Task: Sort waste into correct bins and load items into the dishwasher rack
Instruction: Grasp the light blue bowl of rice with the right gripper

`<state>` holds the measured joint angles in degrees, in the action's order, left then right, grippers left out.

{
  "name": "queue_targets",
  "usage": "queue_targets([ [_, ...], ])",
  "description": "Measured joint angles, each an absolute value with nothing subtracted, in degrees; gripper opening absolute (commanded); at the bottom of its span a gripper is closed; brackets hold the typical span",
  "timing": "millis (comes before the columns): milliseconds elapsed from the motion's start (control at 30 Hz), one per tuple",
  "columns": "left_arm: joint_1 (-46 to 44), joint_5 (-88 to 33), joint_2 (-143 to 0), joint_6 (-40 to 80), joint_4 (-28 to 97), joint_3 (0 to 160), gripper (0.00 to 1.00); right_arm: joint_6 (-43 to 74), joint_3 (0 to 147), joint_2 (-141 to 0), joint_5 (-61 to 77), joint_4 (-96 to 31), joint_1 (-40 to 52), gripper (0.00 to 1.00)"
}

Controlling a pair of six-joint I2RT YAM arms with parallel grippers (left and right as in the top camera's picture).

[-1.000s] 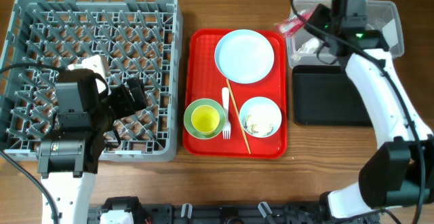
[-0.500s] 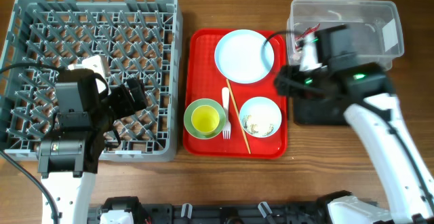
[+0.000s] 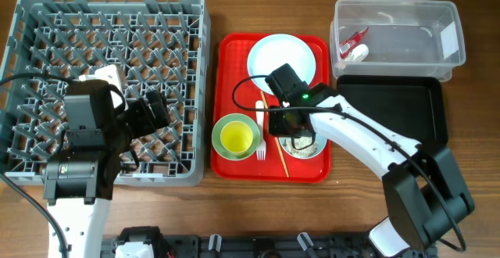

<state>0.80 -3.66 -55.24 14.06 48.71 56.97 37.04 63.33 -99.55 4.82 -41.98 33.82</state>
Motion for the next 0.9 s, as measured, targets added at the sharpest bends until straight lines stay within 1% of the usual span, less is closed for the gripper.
queue_targets([
  [100,0.8,-3.7,-55.2,14.1,48.7,57.0,1.00,38.0,63.4,-100.6,4.6,-42.8,33.9,0.11],
  [167,0.8,-3.7,-55.2,14.1,48.7,57.0,1.00,38.3,63.4,-101.8,4.6,-43.3,34.0,0.04],
  [333,0.8,-3.7,-55.2,14.1,48.7,57.0,1.00,38.8,64.0,-101.8,3.6,-44.8,34.1,0.04],
  [433,0.8,-3.7,-55.2,14.1,48.9,57.0,1.00,37.2,67.9,-101.7,1.7,-50.1,34.1,0.04],
  [500,0.8,-3.7,-55.2,14.1,48.9,57.0,1.00,34.5,71.9,-99.7,1.3,-50.6,34.0,0.04],
  [567,0.8,-3.7,-55.2,14.1,48.9,57.0,1.00,33.0,74.1,-94.4,1.2,-50.4,32.4,0.04],
  [633,0.8,-3.7,-55.2,14.1,48.9,57.0,1.00,32.7,74.7,-89.7,1.2,-50.3,28.7,0.04],
  [700,0.8,-3.7,-55.2,14.1,48.9,57.0,1.00,32.2,74.7,-87.0,2.1,-50.3,23.4,0.04],
  [733,0.8,-3.7,-55.2,14.1,48.8,57.0,1.00,31.2,74.7,-86.4,4.1,-50.3,19.0,0.05],
  [833,0.8,-3.7,-55.2,14.1,48.9,57.0,1.00,26.5,74.7,-86.5,13.9,-50.3,6.4,0.04],
  [900,0.8,-3.7,-55.2,14.1,48.9,57.0,1.00,23.4,74.5,-87.4,21.0,-50.3,-0.1,0.04],
])
